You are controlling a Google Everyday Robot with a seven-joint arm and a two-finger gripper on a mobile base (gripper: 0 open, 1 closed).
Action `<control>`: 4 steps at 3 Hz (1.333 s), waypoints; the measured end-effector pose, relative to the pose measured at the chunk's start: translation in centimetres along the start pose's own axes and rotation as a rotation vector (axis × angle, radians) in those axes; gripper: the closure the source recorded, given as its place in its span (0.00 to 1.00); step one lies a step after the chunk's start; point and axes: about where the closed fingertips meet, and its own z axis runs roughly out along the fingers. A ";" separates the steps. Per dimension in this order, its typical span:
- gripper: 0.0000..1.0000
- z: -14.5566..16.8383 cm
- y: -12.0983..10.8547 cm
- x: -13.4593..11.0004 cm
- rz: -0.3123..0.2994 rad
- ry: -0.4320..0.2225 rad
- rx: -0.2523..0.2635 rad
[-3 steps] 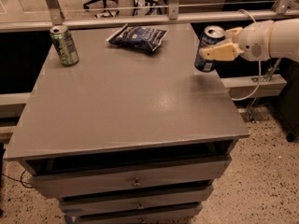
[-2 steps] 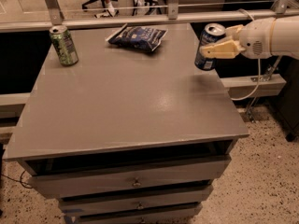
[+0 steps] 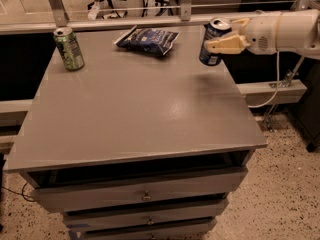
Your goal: Move pepsi can near blue chip bag
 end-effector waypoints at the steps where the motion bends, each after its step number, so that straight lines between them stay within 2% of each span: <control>1: 1.00 3.7 -2.7 -2.1 -0.045 -0.039 0.009; 2: 1.00 7.6 -4.7 -3.4 -0.070 -0.043 0.014; 3: 1.00 11.0 -6.1 -2.0 -0.054 -0.005 0.019; 4: 1.00 13.1 -6.9 0.0 -0.016 0.032 0.020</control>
Offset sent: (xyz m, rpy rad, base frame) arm 0.1346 0.0657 0.0196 -0.0244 -0.1060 0.0125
